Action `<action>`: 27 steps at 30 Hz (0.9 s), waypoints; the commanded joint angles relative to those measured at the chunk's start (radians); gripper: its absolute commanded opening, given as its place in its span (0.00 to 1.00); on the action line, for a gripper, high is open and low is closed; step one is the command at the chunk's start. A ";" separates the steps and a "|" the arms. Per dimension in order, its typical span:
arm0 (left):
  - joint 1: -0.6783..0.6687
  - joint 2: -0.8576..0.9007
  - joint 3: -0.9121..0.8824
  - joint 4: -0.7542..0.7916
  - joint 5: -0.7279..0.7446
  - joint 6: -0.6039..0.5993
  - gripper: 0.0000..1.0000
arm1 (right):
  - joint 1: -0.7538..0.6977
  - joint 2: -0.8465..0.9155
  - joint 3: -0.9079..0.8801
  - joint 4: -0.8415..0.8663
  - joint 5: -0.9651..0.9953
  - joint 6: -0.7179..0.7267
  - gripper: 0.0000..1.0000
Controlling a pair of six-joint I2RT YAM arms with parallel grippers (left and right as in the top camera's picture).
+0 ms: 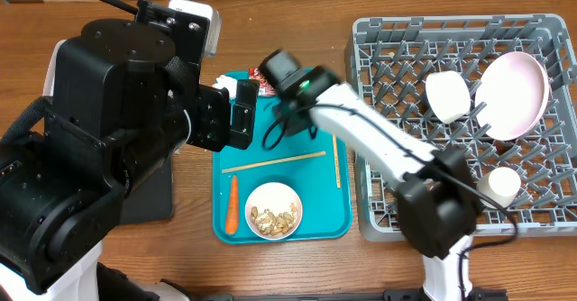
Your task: Sort waste into correct bins and load items into the dishwasher
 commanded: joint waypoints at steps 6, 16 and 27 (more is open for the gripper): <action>0.005 0.002 -0.001 -0.001 0.009 0.011 1.00 | -0.051 -0.060 -0.015 -0.059 -0.383 -0.180 0.42; 0.005 0.002 -0.001 -0.001 0.009 0.011 1.00 | 0.087 -0.048 -0.180 0.055 -0.382 -0.464 0.43; 0.005 0.002 -0.001 -0.001 0.009 0.011 1.00 | 0.202 -0.047 -0.369 0.349 -0.259 -0.521 0.55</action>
